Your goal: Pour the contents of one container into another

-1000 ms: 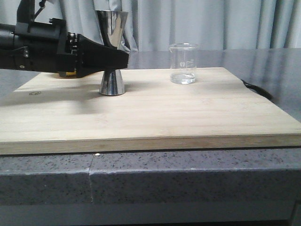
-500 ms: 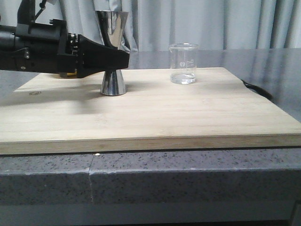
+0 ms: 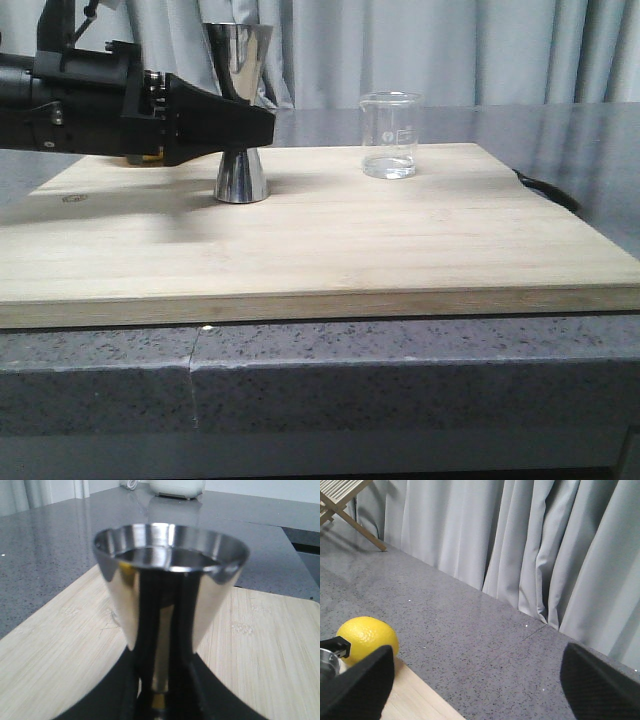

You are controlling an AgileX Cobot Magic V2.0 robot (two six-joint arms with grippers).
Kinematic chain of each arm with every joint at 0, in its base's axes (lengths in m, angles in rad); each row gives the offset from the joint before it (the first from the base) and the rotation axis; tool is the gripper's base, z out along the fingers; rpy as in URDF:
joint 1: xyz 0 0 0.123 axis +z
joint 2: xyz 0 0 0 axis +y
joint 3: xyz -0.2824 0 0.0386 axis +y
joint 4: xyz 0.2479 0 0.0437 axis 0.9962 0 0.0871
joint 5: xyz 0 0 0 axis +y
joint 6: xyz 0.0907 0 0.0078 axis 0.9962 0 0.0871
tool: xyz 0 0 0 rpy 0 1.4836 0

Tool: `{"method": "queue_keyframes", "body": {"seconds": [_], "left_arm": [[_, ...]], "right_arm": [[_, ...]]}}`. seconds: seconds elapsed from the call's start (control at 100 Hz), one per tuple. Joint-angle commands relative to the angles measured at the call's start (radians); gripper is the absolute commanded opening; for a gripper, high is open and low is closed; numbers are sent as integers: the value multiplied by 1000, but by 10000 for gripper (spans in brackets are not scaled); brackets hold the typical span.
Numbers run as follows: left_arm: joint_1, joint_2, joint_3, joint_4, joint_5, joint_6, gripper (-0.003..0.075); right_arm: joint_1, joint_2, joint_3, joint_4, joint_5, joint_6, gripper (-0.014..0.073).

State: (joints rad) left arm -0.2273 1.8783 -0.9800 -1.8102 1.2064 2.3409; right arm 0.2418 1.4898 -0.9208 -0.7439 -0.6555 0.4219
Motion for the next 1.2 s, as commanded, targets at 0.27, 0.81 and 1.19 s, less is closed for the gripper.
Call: {"method": "queue_keyframes", "body": {"seconds": [0.27,0.81,1.19], "left_arm": [[-5,-23,-17,-15,50,-19,117],[-5,-23,-17,-15,50,-31,229],[-5,-23,-17,-27,50,-72,435]], "right_arm": [[-7,-45,-32,40,-78,-10,609],[-7,-45,-32,40,-82,-10,609],[-7,-45,-32,40,-82,-10,609]]}}
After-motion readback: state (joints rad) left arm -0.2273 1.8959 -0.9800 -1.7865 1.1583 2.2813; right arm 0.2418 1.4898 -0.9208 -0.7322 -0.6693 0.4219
